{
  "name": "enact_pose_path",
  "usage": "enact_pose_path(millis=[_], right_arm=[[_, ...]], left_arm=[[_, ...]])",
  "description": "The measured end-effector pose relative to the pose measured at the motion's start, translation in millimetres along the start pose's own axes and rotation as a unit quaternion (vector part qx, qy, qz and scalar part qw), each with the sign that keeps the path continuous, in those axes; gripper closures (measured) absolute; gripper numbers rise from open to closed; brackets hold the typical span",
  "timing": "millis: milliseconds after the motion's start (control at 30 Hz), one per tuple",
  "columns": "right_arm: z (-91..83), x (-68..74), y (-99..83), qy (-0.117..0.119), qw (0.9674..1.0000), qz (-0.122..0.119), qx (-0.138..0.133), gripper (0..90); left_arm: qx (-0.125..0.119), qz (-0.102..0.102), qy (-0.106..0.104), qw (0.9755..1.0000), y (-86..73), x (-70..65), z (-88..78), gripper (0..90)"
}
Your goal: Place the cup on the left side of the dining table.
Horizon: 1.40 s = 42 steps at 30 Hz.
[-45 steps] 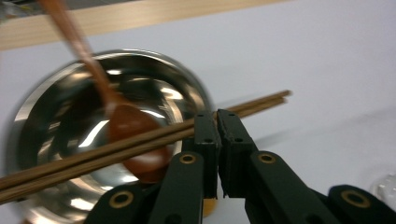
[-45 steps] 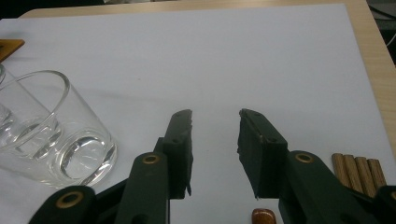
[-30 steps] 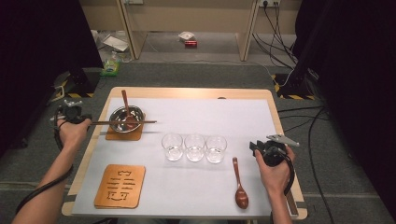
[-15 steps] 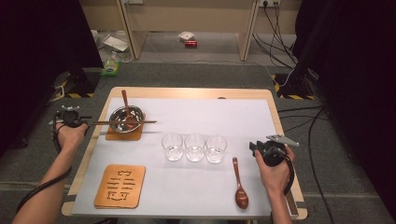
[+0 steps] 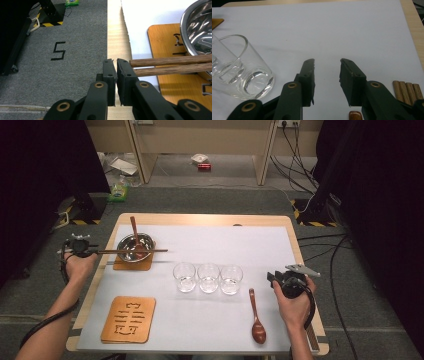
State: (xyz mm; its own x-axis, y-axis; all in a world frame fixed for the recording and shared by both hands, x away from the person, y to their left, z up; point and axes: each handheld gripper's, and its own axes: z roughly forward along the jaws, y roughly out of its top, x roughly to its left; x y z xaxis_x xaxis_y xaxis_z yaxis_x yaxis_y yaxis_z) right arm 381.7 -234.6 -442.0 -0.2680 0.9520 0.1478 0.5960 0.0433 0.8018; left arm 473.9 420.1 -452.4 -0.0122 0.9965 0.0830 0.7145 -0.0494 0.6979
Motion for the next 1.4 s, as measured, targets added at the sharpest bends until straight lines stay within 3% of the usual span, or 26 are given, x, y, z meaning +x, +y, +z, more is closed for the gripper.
enact_pose_path(millis=[433,567,867,1033,1233,1400], right_arm=[[0.1,-0.4,-0.2,0.001,1.0000,0.003,0.001,64.6],[0.6,0.5,-0.2,0.001,1.0000,0.002,0.001,64.5],[-0.2,0.2,0.3,0.002,1.0000,0.000,-0.001,64.5],[0.2,0.4,0.2,0.002,1.0000,0.002,0.000,64.5],[1.4,-1.9,-0.2,0.000,1.0000,0.001,0.000,64.4],[3.7,-2.7,-0.7,0.001,1.0000,0.003,0.003,64.4]], left_arm=[[-0.005,-0.007,0.003,1.0000,-1.0,3.4,-2.1,84.0],[-0.017,-0.010,0.006,0.9998,0.4,4.0,-6.4,84.0],[-0.035,0.000,-0.006,0.9994,2.7,-7.3,-19.8,81.5],[-0.043,-0.003,-0.021,0.9989,4.2,-15.6,-27.7,78.7],[-0.065,-0.003,-0.042,0.9970,2.7,-32.2,-38.4,68.8],[-0.068,-0.009,-0.073,0.9949,0.3,-43.9,-42.1,65.3]])
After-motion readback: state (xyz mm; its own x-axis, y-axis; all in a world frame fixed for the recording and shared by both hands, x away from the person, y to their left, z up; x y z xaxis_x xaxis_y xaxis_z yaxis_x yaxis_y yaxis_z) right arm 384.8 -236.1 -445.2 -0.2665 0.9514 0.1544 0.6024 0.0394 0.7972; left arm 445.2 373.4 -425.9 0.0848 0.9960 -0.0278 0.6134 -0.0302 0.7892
